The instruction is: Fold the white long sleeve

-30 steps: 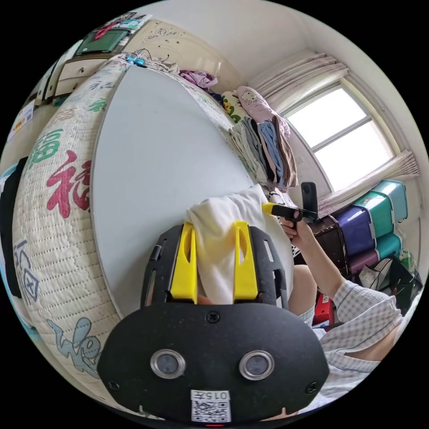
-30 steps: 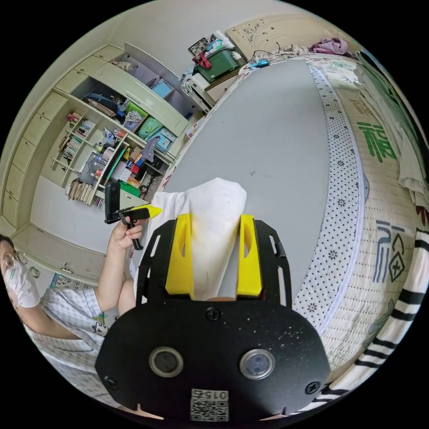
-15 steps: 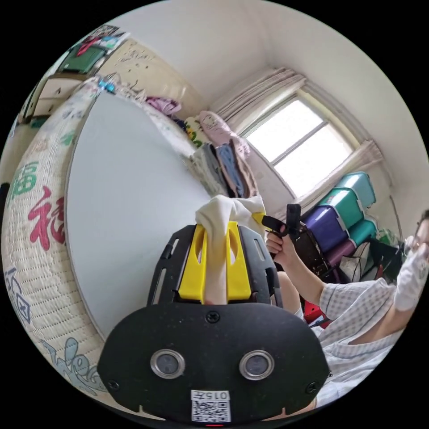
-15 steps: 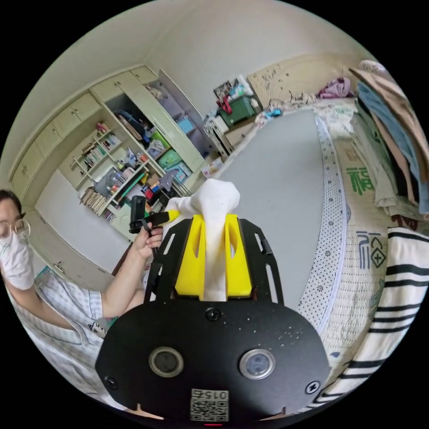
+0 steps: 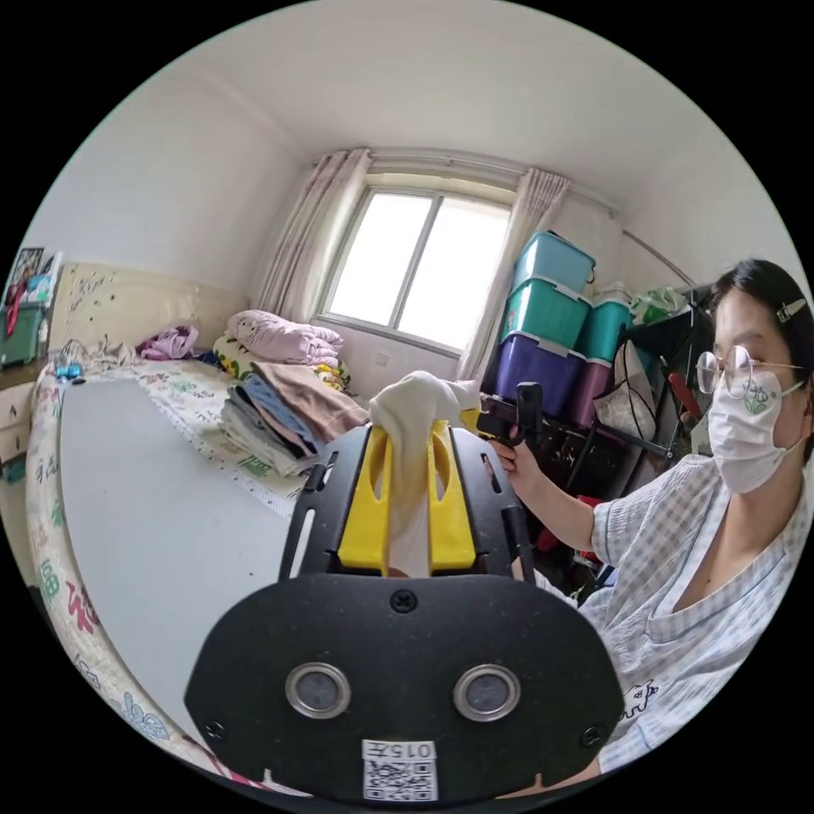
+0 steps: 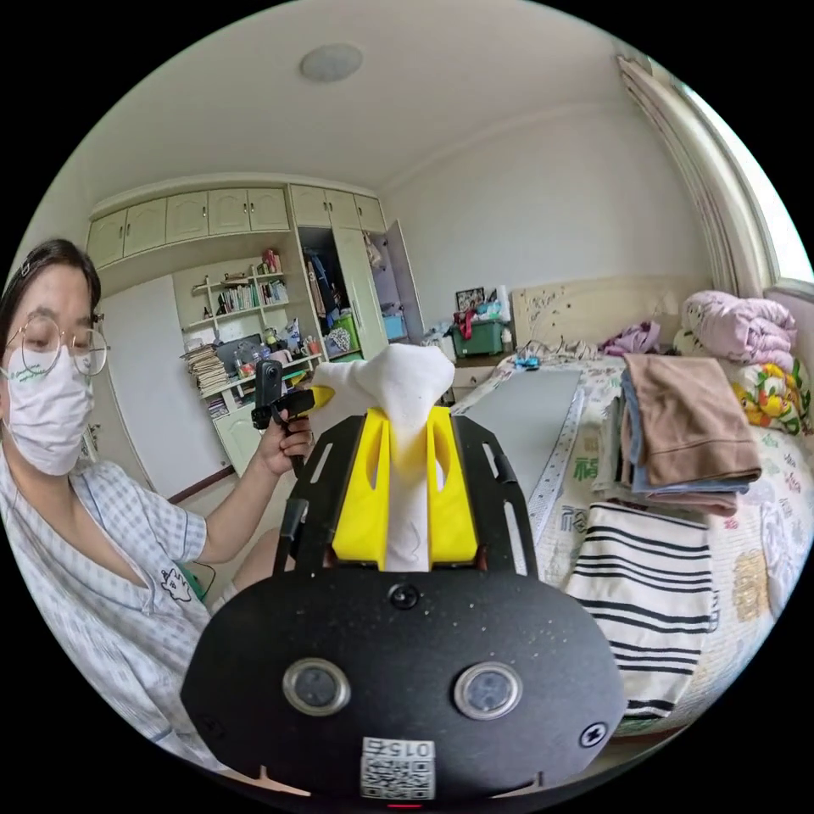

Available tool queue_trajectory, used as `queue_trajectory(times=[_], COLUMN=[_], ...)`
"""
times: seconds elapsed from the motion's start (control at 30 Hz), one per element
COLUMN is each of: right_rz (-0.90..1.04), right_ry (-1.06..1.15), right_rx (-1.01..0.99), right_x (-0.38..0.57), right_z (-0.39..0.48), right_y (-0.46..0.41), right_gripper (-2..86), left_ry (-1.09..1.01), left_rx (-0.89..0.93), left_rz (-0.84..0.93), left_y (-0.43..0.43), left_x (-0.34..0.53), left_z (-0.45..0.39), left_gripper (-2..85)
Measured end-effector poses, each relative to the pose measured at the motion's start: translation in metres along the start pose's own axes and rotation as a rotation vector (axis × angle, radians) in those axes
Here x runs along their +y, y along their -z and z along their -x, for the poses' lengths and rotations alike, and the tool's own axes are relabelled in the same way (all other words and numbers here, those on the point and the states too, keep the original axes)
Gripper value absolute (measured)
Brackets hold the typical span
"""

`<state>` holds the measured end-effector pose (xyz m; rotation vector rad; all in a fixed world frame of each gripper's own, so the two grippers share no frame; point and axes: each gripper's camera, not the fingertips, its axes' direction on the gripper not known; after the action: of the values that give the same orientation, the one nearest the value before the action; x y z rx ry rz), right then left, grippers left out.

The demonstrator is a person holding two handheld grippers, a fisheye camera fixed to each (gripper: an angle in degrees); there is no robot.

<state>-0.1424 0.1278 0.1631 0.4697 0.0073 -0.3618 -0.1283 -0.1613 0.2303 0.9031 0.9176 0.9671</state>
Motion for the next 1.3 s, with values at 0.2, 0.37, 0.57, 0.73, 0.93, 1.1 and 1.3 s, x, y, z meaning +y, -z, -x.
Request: queue_trajectory(times=[0.2,0.37,0.57,0.73,0.93,1.1,1.3], right_rz=[-0.075,-0.129,-0.146,-0.095,0.01,0.242,0.583], right_ry=[0.025,0.031,0.063,0.038,-0.042,-0.152,-0.499], right_rx=[0.098,0.183,0.285,0.314,0.293,0.375,0.649], right_x=[0.014,0.021,0.015,0.013,0.003,-0.015,0.032], right_z=[0.016,0.015,0.009,-0.024,-0.107,-0.231,-0.382], right_y=[0.105,0.173,0.204,0.193,0.135,-0.001,-0.207], right_gripper=[7.4,7.4,7.5,7.6,7.7,8.1,4.7], left_ry=[-0.084,-0.136,-0.114,-0.065,-0.009,0.164,0.392], left_rx=[0.003,0.053,0.154,0.239,0.26,0.049,-0.365], left_rz=[0.036,0.054,0.034,0.064,0.116,0.217,0.592], left_y=[-0.072,-0.149,-0.231,-0.3,-0.387,-0.477,-0.602], left_x=[-0.049,-0.082,-0.095,-0.083,-0.067,-0.037,0.056], left_z=[-0.094,-0.144,-0.147,-0.12,-0.056,0.059,0.201], left_gripper=[6.3,6.3,6.3,6.4,6.4,7.1,7.6])
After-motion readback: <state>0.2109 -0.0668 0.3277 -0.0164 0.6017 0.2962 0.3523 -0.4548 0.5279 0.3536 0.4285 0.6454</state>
